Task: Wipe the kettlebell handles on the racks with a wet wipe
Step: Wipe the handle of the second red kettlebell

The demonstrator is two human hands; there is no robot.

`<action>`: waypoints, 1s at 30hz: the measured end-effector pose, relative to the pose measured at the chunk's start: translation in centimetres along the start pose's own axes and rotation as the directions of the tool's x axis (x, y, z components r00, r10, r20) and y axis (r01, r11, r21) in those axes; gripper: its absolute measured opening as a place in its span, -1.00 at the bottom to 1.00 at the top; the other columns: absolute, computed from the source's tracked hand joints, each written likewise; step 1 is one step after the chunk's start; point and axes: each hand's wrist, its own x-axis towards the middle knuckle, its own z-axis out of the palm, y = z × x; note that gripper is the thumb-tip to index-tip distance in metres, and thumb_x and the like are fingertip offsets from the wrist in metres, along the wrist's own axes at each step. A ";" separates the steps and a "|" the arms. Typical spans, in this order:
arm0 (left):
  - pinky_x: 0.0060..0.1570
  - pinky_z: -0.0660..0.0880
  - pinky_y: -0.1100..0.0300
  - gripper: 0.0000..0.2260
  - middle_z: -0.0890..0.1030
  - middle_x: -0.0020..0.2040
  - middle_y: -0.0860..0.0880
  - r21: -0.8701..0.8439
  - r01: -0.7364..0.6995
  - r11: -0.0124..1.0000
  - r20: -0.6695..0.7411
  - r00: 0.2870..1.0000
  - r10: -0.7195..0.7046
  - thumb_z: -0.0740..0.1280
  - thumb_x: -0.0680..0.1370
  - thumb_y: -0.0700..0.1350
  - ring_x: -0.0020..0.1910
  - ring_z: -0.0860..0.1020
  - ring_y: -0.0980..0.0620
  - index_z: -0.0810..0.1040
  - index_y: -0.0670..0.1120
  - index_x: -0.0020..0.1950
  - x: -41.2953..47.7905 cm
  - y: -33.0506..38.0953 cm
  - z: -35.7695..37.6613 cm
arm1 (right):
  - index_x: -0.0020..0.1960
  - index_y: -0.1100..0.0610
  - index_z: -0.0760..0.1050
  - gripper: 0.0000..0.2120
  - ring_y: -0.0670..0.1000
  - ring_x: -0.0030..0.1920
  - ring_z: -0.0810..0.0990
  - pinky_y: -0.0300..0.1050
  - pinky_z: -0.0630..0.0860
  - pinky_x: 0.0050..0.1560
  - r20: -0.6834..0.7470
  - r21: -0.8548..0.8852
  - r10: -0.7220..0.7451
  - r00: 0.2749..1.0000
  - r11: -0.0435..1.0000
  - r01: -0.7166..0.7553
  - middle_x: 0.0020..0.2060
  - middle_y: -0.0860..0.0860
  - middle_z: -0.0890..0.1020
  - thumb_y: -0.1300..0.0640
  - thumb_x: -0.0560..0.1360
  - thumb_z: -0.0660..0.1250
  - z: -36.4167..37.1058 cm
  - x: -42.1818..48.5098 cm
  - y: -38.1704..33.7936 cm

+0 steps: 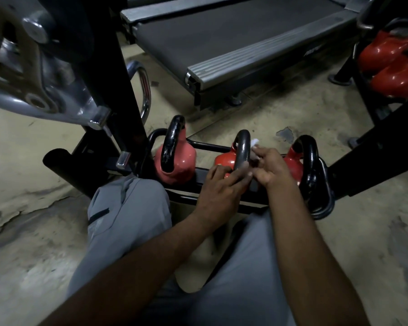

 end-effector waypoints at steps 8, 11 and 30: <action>0.24 0.29 -0.05 -0.78 0.61 0.26 0.06 -0.149 0.045 0.988 -0.077 0.995 -0.057 0.32 0.48 -0.05 0.16 0.48 -0.06 0.68 0.02 0.08 0.4 -0.1 -0.7 | -0.04 0.09 0.50 -0.86 0.04 -0.18 0.57 -0.10 0.53 -0.21 0.017 -0.059 0.011 1.000 0.998 -0.010 -0.17 0.09 0.56 0.28 0.57 0.21 -0.9 -1.6 0.4; 0.19 0.34 -0.03 -0.79 0.60 0.27 0.06 -0.207 0.024 0.978 -0.066 0.997 -0.038 0.31 0.46 -0.04 0.14 0.51 -0.07 0.68 0.01 0.02 0.4 -0.4 -0.8 | 0.03 0.16 0.50 -0.90 0.08 -0.19 0.56 -0.04 0.52 -0.14 -0.068 0.060 -0.011 0.998 0.998 0.015 -0.17 0.13 0.57 0.27 0.58 0.22 0.9 -0.8 -0.7; 0.19 0.53 0.08 -0.68 0.55 0.32 0.04 -0.586 0.541 0.604 0.535 0.817 -0.213 0.45 0.49 0.10 0.25 0.52 0.08 0.59 0.17 0.23 12.5 -7.6 0.2 | -0.01 0.06 0.50 -0.80 -0.10 -0.29 0.48 -0.21 0.38 -0.27 -0.045 -0.294 -0.184 0.982 0.942 0.163 -0.25 -0.02 0.58 0.33 0.56 0.21 -1.4 -4.8 2.7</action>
